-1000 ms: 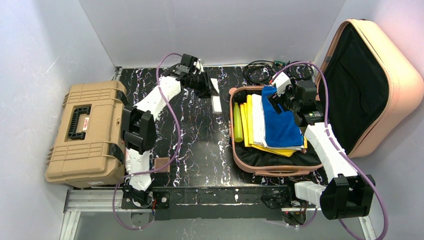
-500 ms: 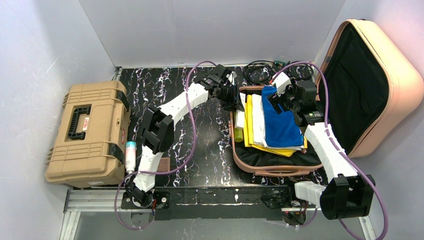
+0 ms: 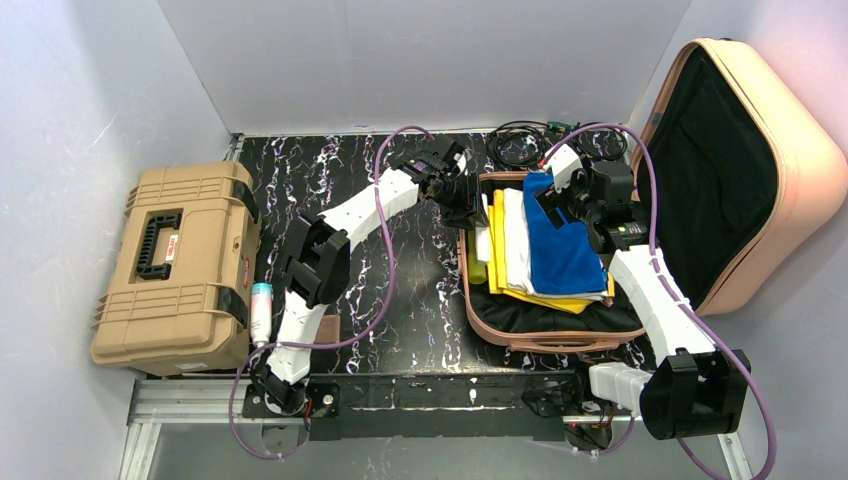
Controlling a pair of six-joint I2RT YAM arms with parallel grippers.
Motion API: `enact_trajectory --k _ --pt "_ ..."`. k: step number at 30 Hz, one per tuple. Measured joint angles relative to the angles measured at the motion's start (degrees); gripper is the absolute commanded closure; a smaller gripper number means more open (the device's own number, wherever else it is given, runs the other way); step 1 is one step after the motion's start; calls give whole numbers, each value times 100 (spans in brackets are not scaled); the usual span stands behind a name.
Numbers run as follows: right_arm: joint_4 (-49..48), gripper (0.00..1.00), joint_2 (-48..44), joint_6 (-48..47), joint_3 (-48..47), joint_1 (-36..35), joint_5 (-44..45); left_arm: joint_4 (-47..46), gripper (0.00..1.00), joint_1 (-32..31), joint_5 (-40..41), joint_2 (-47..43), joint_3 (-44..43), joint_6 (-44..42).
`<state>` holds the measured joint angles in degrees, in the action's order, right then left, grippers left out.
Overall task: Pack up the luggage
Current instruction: Place the makeup in the luggage, then pick up the makeup from the center of the board.
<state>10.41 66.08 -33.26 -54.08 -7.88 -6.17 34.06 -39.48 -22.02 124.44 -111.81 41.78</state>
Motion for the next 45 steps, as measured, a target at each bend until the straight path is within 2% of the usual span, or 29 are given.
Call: enact_trajectory --k 7,11,13,16,17,18,21,25,29,32,37,39,45 --pt "2 20 -2 0 0 0 0 -52 49 -11 0 0 0 31" --pt "2 20 -2 0 0 0 0 -48 44 -11 4 -15 0 20" --pt "2 20 -2 0 0 0 0 -26 35 -11 24 -46 0 -61" --pt "2 20 -4 0 0 0 0 46 14 -9 81 -166 -4 -356" --pt "0 20 -4 0 0 0 0 87 6 7 116 -282 -4 -566" --pt "2 20 -4 0 0 0 0 107 2 17 170 -400 2 -776" --pt "2 20 -13 -2 0 0 0 210 2 260 372 -1113 275 -1589" --pt "2 20 -26 -2 0 0 -2 398 2 1082 339 -2227 857 -2785" --pt "4 20 -28 -2 0 0 -4 920 2 1812 417 -2944 1421 -4404" --pt "4 20 -28 -4 0 -7 -4 1287 2 1816 612 -3440 2328 -5737" --pt "9 20 -31 -4 0 -24 -9 1436 2 1646 1110 -4559 4647 -7694" --pt "9 20 -37 -4 0 -28 -9 1589 2 1668 1266 -4951 5224 -8212" --pt "9 20 -46 -4 0 -39 -44 1646 2 1781 1375 -5646 6098 -9143"
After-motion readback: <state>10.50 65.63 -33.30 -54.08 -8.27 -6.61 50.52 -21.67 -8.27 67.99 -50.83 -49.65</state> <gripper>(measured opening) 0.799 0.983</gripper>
